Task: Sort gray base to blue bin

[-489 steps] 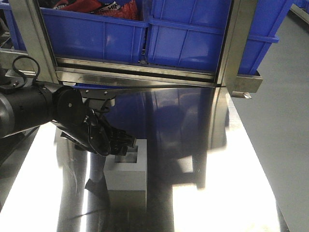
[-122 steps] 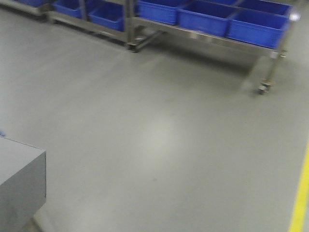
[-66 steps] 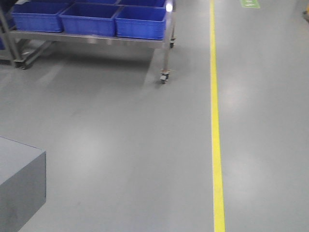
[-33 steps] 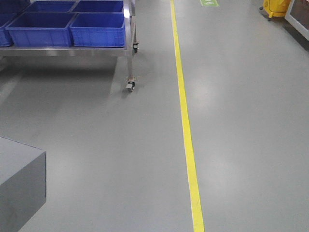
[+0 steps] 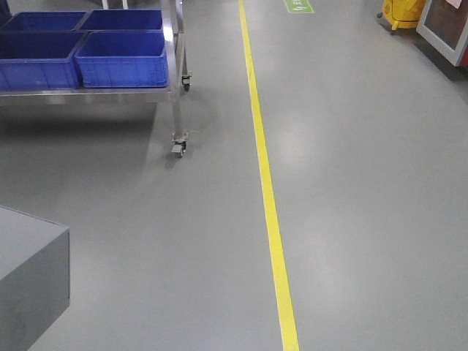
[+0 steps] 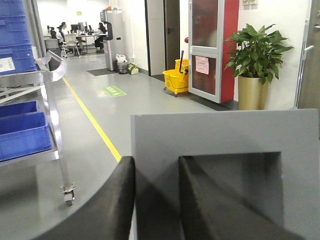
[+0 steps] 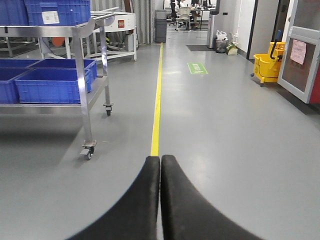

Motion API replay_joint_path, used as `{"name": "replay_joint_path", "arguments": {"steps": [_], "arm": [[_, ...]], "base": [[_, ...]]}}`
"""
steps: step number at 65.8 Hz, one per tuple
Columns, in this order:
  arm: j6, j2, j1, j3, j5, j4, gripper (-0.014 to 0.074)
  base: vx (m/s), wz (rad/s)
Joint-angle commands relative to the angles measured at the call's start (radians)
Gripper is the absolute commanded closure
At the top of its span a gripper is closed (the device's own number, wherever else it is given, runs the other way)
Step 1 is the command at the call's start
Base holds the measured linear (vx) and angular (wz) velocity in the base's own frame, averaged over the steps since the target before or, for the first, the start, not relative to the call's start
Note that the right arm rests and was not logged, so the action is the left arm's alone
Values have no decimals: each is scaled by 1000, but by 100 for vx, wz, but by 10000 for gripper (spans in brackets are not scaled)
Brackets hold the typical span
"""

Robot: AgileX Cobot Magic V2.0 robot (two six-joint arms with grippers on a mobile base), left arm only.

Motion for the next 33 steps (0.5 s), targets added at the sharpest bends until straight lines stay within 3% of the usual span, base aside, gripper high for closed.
{"name": "replay_joint_path", "arguments": {"steps": [1, 33], "arm": [[-14, 10, -3, -27, -109, 1, 602], [-14, 10, -3, -27, -109, 1, 602]], "base": [[41, -10], [43, -2]]}}
